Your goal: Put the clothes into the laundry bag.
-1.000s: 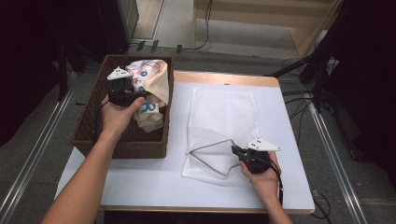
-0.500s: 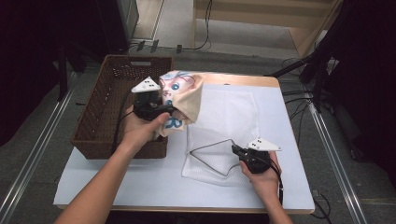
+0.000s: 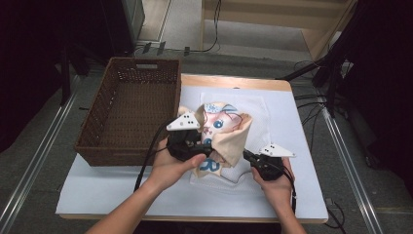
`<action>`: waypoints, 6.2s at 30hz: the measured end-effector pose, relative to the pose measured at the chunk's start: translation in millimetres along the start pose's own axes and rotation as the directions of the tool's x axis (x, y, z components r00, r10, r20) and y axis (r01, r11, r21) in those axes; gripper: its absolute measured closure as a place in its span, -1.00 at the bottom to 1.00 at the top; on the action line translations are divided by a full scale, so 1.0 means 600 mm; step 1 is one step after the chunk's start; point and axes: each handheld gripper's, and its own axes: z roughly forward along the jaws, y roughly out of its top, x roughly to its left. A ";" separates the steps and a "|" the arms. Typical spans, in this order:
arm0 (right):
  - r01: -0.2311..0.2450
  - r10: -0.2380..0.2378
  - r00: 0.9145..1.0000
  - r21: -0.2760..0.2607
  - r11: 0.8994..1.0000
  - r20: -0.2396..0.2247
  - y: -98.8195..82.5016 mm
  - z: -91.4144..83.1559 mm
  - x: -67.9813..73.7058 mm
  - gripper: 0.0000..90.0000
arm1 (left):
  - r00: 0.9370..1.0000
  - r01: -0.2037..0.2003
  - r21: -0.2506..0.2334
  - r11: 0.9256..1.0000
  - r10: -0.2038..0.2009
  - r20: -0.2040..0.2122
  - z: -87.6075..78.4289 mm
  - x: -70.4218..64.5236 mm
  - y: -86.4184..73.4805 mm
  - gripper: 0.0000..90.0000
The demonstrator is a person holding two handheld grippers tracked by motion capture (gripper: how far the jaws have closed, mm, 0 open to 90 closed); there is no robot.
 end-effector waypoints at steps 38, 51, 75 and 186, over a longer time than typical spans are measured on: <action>0.004 -0.004 1.000 -0.034 0.999 0.004 0.015 -0.001 0.009 1.00 | 0.972 -0.021 0.244 0.970 0.078 -0.223 0.064 -0.008 -0.133 -0.52; -0.002 0.001 1.000 -0.049 0.999 -0.018 0.019 0.000 0.014 1.00 | 0.997 -0.079 0.242 0.967 0.077 0.018 0.081 -0.007 -0.128 0.56; 0.007 -0.015 0.997 -0.123 0.992 -0.071 0.040 -0.031 0.044 1.00 | 0.986 0.043 0.168 0.985 -0.015 -0.164 0.109 0.005 -0.104 -0.03; 0.035 -0.038 0.999 -0.190 0.981 -0.009 0.039 -0.039 0.044 1.00 | 0.982 0.116 0.282 0.952 -0.067 -0.178 0.168 0.011 -0.099 -0.44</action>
